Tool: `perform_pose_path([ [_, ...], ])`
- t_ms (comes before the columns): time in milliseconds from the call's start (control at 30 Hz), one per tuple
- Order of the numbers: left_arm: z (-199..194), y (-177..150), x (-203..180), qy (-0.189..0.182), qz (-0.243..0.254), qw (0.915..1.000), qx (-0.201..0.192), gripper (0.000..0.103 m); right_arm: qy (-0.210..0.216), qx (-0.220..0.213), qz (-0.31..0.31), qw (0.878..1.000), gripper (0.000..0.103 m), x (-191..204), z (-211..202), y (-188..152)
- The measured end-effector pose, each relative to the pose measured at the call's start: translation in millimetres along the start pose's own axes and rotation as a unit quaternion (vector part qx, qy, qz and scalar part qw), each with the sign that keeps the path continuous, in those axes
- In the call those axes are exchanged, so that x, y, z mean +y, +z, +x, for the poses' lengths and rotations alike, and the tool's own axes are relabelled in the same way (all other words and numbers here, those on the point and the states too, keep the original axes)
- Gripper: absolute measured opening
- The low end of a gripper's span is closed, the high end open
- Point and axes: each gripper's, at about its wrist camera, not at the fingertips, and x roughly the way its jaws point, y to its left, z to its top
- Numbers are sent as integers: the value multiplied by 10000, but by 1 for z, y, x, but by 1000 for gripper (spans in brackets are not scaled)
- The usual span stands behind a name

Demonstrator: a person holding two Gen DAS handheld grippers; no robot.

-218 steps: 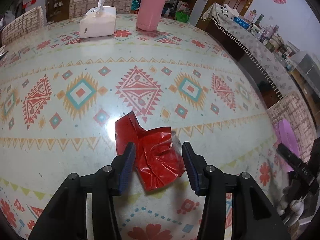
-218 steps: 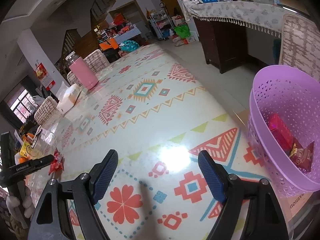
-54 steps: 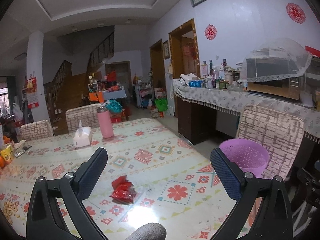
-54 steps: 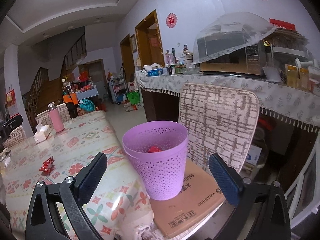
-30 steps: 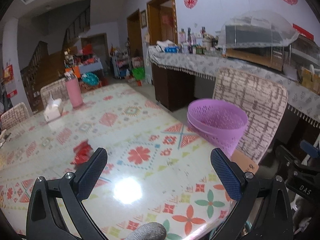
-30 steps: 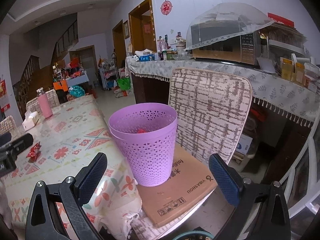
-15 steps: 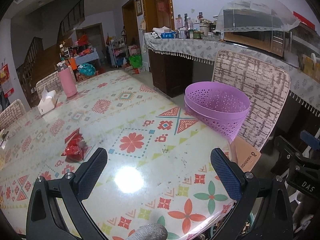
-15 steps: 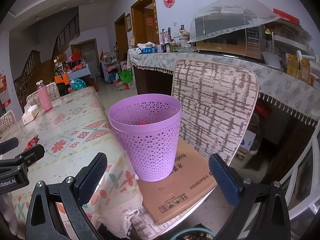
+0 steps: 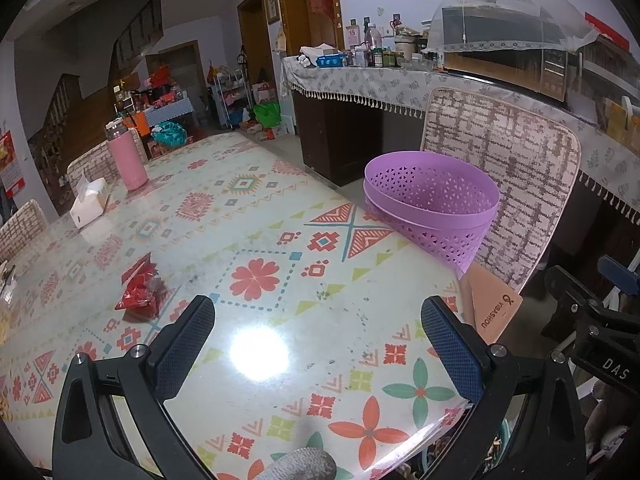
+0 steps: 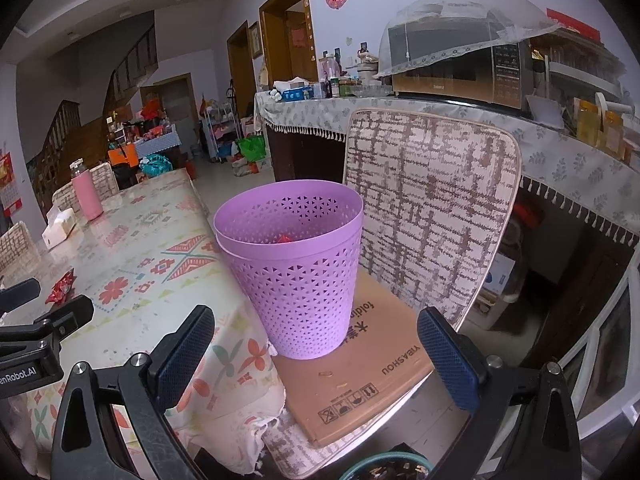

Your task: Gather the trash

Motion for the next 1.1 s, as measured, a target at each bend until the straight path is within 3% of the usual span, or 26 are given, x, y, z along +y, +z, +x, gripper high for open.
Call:
perform_pose_path([
  [567, 5, 0, -8, 18, 185, 9998, 37, 103, 43, 112, 160, 9998, 103, -5, 10, -4],
  [1100, 34, 41, 3, 44, 262, 9996, 137, 103, 181, 102, 305, 9993, 103, -7, 27, 22],
])
